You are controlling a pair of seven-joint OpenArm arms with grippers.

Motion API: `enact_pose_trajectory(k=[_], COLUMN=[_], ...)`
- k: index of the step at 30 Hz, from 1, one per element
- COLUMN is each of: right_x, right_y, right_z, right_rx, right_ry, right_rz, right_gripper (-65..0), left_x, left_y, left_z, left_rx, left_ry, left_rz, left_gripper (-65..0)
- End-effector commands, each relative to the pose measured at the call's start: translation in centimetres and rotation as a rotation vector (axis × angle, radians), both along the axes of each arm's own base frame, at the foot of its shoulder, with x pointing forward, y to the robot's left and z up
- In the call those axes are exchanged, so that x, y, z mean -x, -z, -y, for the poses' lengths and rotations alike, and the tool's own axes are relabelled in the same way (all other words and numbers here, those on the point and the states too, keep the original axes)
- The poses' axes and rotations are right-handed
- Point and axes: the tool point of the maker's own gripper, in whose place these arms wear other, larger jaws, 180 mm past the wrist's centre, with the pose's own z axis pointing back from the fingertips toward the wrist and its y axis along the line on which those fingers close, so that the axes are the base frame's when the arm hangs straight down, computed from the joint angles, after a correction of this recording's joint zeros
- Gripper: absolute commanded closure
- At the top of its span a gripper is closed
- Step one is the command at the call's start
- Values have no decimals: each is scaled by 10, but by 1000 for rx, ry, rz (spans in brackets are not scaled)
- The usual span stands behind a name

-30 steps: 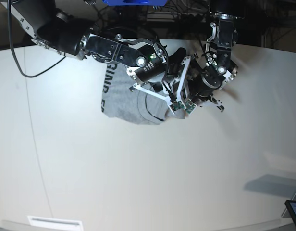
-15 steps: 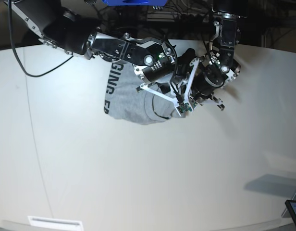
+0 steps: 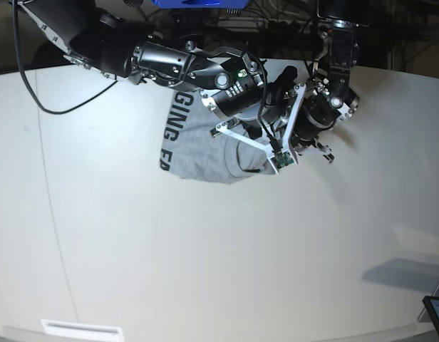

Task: Fold the T-shirt properly
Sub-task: 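Lower the left gripper beside the right gripper and grasp the bundle, then lift and fold the bundle's end with both grippers over itself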

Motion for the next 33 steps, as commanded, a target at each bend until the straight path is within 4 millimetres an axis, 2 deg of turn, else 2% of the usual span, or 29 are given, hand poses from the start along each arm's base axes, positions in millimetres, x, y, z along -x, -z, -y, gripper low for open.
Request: enact_pose_trajectory(k=[1,4,11,18,24,28,33], right_x=[7,5,11,15,5,-2,-11], right_y=[-20,-13,-8,-4,26,39,36], right_z=[-23,-21,-21,-21,-15,-12,-9], right_rx=[-94,-74,-71,-71,11,40,51], right_ry=[-45,-38,-36,-32,3,25,29], right_rz=[0,-10,-32,-49,-65,-58,-35], right_gripper=[0,0,0,0,0,0,0], left_x=[52,51,39,38,35,24,20], left_y=[44,40,6,4,-2,-26,-38], left_z=[-22,-22,-19,-22,-23,-39,-62], left_rx=[-199,-199,-215,-238,-243,-258,-297], left_ry=[50,53,64,55,56,2,-46], left_rz=[-236,-224,-117,-130,-109,-40,-9], left_gripper=[0,0,0,0,0,0,0])
